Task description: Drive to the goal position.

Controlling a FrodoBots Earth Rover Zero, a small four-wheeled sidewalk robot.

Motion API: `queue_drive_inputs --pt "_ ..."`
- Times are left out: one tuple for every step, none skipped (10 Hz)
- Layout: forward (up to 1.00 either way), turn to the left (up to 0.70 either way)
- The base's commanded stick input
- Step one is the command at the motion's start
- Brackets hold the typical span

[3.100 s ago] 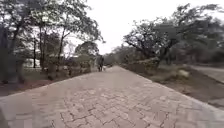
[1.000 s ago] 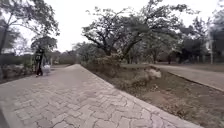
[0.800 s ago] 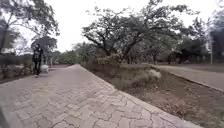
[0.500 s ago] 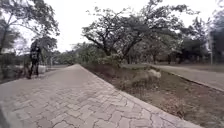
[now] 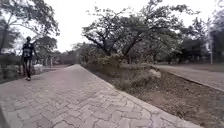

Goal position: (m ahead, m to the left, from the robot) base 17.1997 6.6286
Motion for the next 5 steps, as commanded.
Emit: queue_drive_inputs --pt "0.0 0.7" --pt "0.0 0.7" --pt "0.0 0.7" --pt "0.0 0.7" --pt "0.0 0.7"
